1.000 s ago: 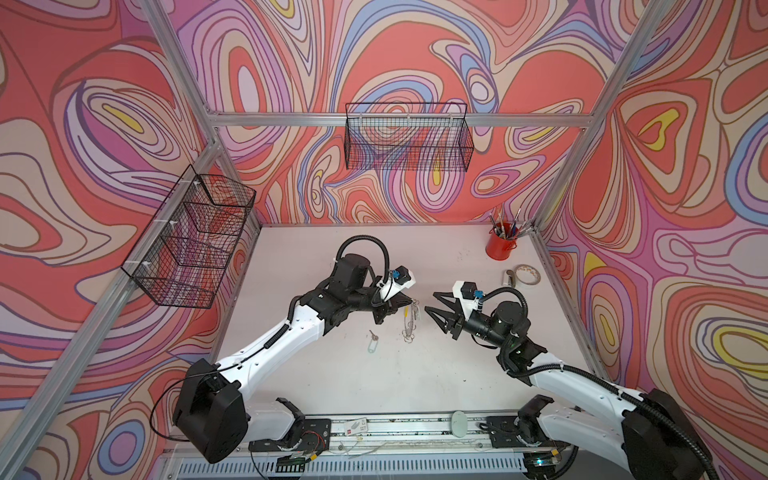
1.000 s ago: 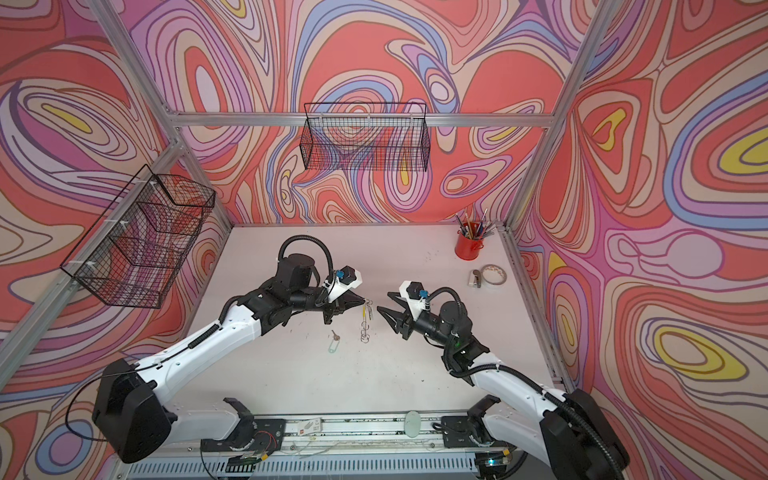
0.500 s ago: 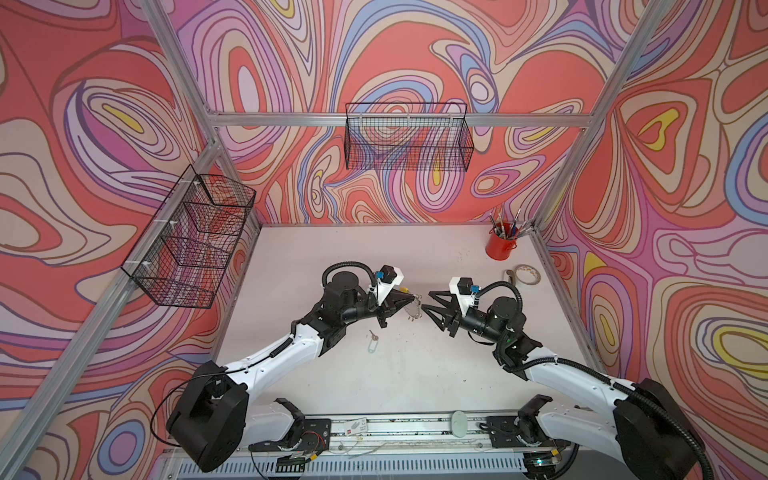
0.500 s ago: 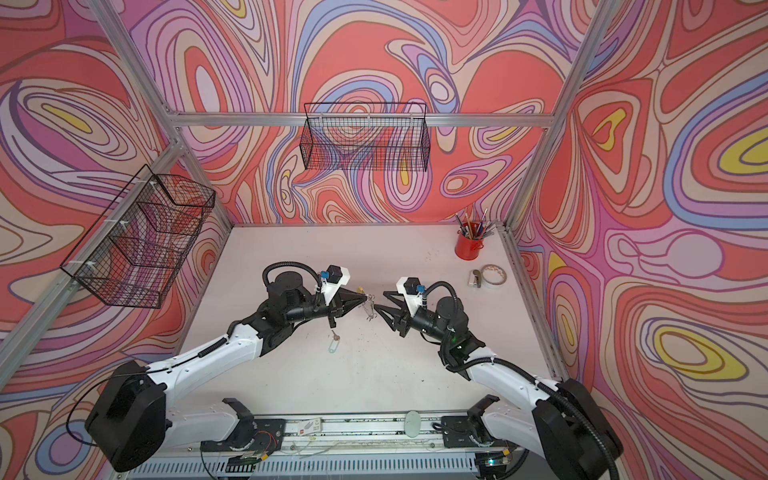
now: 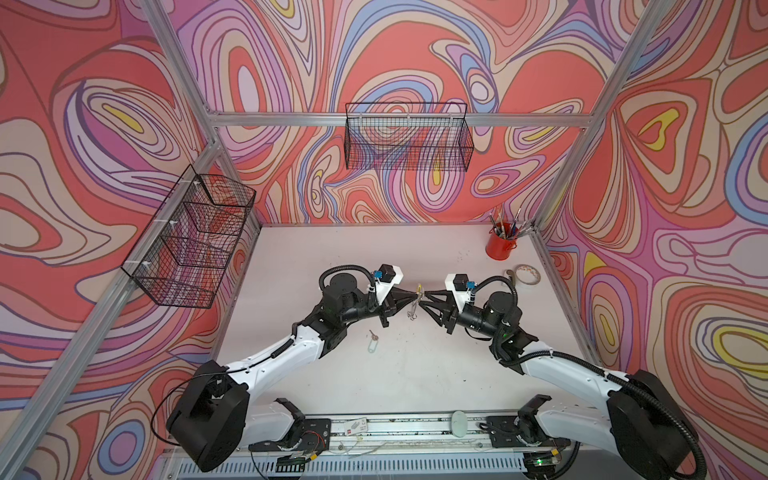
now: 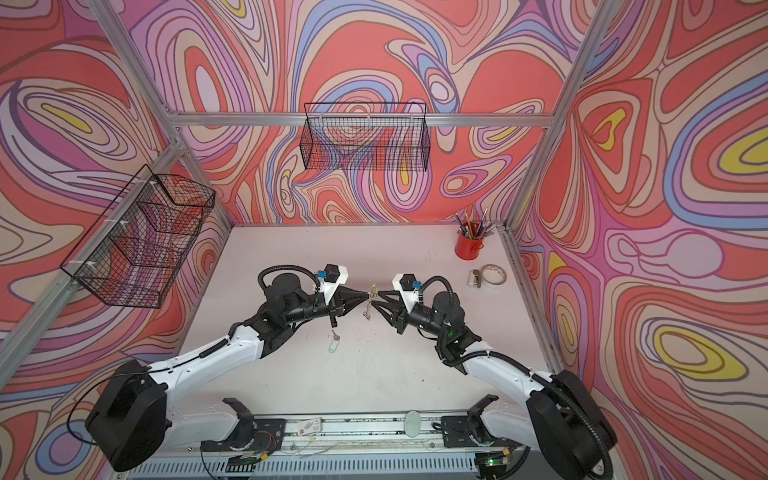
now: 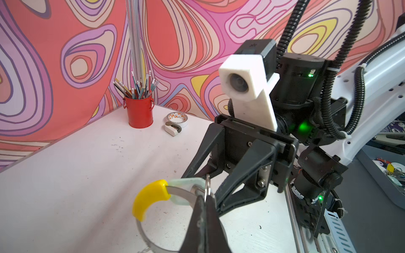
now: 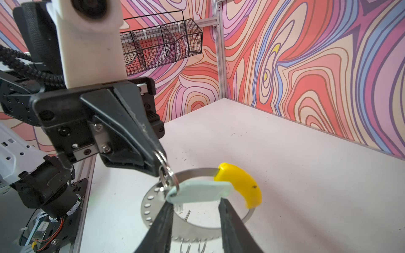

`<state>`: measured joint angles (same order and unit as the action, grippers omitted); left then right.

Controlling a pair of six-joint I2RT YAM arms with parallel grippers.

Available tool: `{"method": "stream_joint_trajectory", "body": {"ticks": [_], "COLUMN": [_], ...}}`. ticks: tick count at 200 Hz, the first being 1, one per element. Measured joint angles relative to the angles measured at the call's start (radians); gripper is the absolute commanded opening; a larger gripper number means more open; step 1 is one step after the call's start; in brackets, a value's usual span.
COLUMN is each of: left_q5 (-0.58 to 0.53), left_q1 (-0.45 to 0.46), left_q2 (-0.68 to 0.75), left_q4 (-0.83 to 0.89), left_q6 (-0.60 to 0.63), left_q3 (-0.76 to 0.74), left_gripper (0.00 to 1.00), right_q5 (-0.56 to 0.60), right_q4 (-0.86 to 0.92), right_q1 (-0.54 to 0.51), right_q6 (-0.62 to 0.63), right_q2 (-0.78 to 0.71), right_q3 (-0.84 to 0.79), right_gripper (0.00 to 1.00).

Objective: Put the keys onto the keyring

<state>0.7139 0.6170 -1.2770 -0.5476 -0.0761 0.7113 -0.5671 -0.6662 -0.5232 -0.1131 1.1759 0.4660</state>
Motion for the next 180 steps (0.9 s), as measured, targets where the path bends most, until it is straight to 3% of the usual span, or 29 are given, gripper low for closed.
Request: {"method": "stream_joint_trajectory", "body": {"ticks": [38, 69, 180], "left_q5": [-0.008, -0.026, -0.046], "left_q1": [0.006, 0.008, 0.013], "left_q2": [-0.004, -0.015, -0.023], "left_q4": [0.000, 0.002, 0.004], "left_q6": [0.000, 0.001, -0.014], "left_q3": [0.000, 0.000, 0.000], "left_gripper": [0.00, 0.00, 0.00], "right_q5": [-0.018, -0.033, -0.043], "right_q4": [-0.007, -0.025, -0.018], "right_q1": [0.000, 0.000, 0.000], "right_q6": [-0.007, -0.011, -0.010], "right_q2": [0.001, 0.005, 0.044], "right_q3": [0.000, 0.000, 0.000], "right_gripper": [0.46, 0.45, 0.00]}}
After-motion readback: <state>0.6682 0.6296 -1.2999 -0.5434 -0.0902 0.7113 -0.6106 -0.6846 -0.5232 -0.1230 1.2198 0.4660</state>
